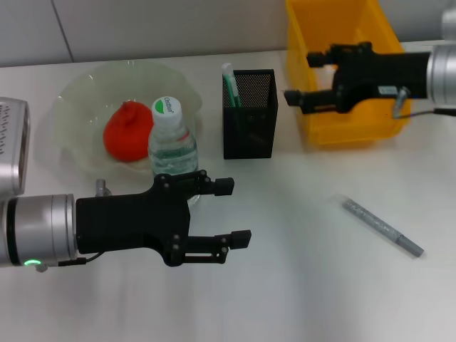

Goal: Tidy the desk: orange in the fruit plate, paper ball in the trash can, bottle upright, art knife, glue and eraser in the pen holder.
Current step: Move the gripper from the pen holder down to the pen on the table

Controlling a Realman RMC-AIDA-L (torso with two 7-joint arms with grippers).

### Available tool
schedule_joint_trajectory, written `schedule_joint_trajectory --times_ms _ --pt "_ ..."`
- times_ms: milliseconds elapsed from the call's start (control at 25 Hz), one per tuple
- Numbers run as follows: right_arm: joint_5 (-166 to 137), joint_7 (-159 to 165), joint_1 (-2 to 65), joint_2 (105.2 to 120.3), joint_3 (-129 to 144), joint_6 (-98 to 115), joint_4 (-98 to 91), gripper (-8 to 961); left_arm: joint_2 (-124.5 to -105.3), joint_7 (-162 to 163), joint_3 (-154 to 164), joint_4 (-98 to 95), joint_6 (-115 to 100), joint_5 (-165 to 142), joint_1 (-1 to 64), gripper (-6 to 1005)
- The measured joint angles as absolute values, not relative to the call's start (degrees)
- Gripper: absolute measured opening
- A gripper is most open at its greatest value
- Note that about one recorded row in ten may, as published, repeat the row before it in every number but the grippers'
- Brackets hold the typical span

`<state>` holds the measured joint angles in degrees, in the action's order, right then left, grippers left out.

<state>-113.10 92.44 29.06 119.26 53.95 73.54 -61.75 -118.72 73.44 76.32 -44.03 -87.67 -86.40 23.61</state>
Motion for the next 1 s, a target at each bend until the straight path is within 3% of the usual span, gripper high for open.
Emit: schedule_joint_trajectory --times_ms 480,1000 --pt "-116.28 101.03 20.88 119.20 56.65 77.11 -69.98 824 -118.65 72.69 76.29 -43.94 -88.45 -86.40 23.78 802" --pt "-127.46 114.36 19.37 119.35 60.18 79.49 -75.33 823 -118.66 72.68 76.35 -43.94 -88.58 -86.40 24.00 802"
